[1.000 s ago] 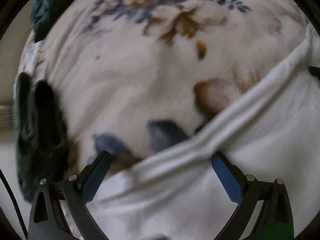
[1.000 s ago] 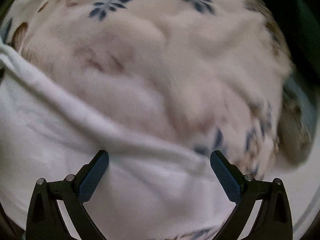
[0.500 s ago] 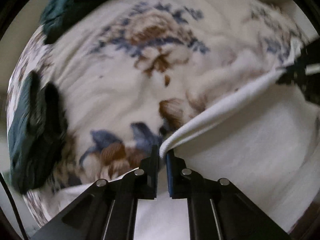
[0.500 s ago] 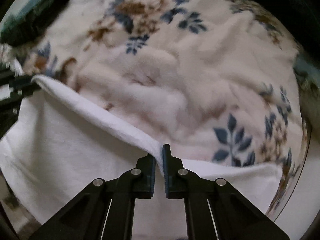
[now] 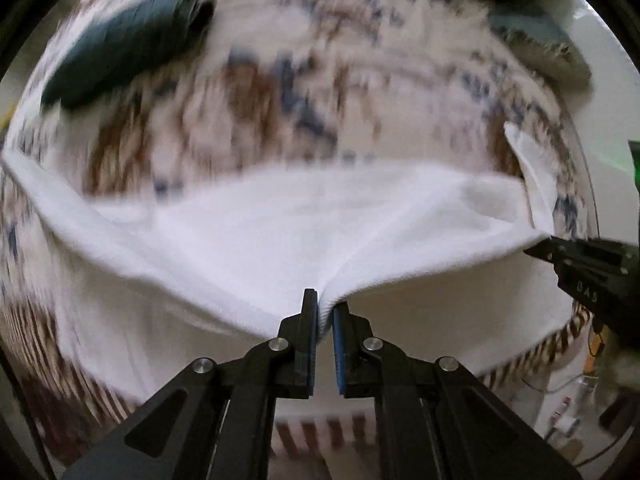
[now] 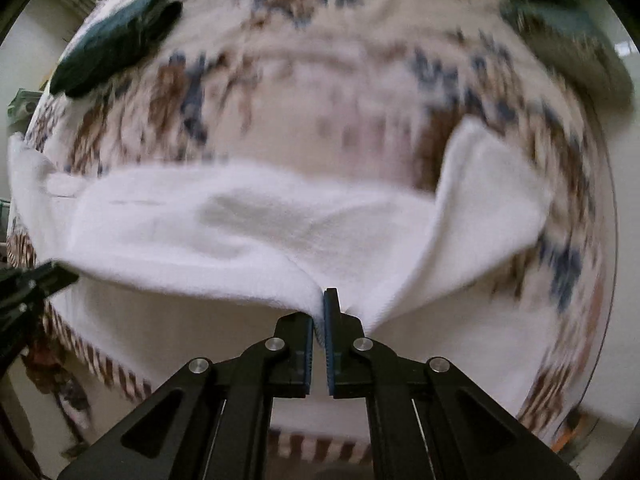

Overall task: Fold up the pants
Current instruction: 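Lift the hems with both grippers and fold them over toward the waistband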

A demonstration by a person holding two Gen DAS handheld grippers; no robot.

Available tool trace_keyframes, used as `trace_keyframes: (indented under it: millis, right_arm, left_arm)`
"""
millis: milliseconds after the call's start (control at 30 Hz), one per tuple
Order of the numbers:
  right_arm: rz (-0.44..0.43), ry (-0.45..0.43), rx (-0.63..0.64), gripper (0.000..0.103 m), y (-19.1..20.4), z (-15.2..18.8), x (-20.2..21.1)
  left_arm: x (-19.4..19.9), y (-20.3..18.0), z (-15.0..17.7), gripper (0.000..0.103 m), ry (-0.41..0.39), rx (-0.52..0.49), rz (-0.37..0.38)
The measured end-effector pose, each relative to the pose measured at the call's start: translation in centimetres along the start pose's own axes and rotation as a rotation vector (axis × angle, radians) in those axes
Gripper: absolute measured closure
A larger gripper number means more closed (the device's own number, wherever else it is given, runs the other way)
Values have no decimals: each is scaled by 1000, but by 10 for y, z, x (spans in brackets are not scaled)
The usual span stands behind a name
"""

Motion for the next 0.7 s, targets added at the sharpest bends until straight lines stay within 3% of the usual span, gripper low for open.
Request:
trace_keyframes:
  millis: [133,300,467,500,533,567,600,633,700]
  right_arm:
    - [6,88,5,98,14,52,-38]
    - [36,128,43,95,17,76,-71]
    - [-22,182,-24,82,11,85,-72]
    - [-43,178,-42,78,9,86,-65]
    - [-63,176,-61,60,7,88,-57]
    - [-75,174,-79,33,5,90,-49]
    - [-94,168,-100,21,2,91,-41]
    - [-122,155,-148,3,-4,93,-30]
    - [-134,133,-219,3,-16,90,-18]
  left_arm:
    - [-36,6,47,98,105,63,-1]
    - [-82,13,66,98,209,138,23]
    - [-59,14,68,83,199,164,40]
    - [-49,14,69,72,188,153,34]
    - [-40,14,70,53,177,139,16]
    - [-27,15,70,28,158,135,-2]
    - [-18,16,70,18,141,136,-5]
    - [-9,18,69,12,118,134,-24]
    - [1,22,62,12,83,133,-74]
Point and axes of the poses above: each gripper's, at about its wrist camera, not at the fingertips, and x roughly against the way its jaws point, y to its left, z to its underside, the point moved 7 cm from there along -x, roughly the way its jaws point, and after that the axes turned 5 degrees about x, right-handed, at the moved point
